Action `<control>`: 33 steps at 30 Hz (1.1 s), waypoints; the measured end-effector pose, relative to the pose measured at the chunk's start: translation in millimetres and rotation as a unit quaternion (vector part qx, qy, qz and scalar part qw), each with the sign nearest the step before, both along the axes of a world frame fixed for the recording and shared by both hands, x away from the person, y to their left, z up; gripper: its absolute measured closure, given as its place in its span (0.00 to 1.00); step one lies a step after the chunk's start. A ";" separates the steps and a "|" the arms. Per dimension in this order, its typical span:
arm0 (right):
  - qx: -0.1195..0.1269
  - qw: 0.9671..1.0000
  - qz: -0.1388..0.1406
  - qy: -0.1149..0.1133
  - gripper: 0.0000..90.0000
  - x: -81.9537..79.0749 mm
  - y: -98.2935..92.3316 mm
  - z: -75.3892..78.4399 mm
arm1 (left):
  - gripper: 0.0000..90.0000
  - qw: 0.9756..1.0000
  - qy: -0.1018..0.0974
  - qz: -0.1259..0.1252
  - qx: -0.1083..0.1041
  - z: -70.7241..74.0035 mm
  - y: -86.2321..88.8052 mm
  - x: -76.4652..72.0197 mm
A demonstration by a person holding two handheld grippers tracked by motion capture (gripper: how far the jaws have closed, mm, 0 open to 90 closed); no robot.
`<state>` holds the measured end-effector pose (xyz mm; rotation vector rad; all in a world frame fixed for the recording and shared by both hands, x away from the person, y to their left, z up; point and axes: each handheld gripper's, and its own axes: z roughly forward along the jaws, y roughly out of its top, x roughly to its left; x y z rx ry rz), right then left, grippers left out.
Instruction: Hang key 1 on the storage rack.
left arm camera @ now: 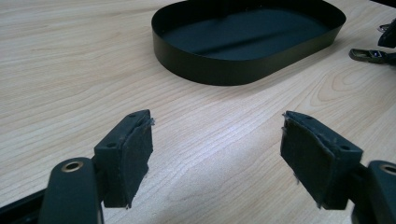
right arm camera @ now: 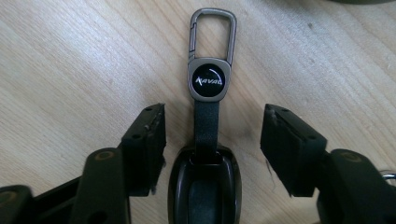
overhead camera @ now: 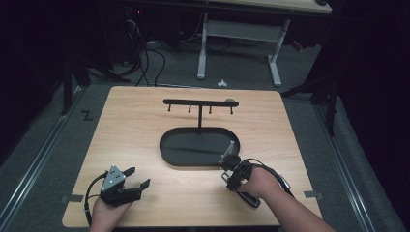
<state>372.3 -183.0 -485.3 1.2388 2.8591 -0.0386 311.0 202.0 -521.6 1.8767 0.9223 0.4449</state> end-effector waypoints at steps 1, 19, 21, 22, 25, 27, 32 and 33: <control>-0.001 1.000 -0.001 0.001 0.48 0.3 0.2 -0.2 | 0.29 1.000 0.000 0.000 0.001 0.2 -0.4 -0.1; -0.004 1.000 -0.017 0.021 0.79 4.1 3.8 -3.3 | 0.28 1.000 0.001 -0.007 0.007 -1.0 -3.2 -0.3; -0.007 1.000 -0.015 0.021 0.81 4.1 4.2 -3.0 | 0.28 1.000 0.000 -0.007 0.007 -1.2 -3.7 -0.4; -0.006 1.000 -0.013 0.022 0.82 4.0 4.4 -3.1 | 0.28 1.000 0.001 -0.008 0.008 -1.3 -3.9 -0.4; -0.008 1.000 0.007 0.025 0.87 3.3 5.9 -4.0 | 0.27 1.000 0.002 -0.011 0.010 -1.6 -4.4 -0.4; -0.012 1.000 0.011 0.024 0.88 3.7 6.5 -3.6 | 0.27 1.000 0.002 -0.012 0.009 -1.7 -4.6 -0.2; -0.006 1.000 0.012 0.027 0.89 4.2 4.8 -3.4 | 0.27 1.000 -0.001 -0.012 0.007 -0.9 -4.7 -0.9; -0.006 1.000 0.012 0.027 0.89 4.2 4.8 -3.4 | 0.27 1.000 -0.001 -0.012 0.007 -0.9 -4.7 -0.9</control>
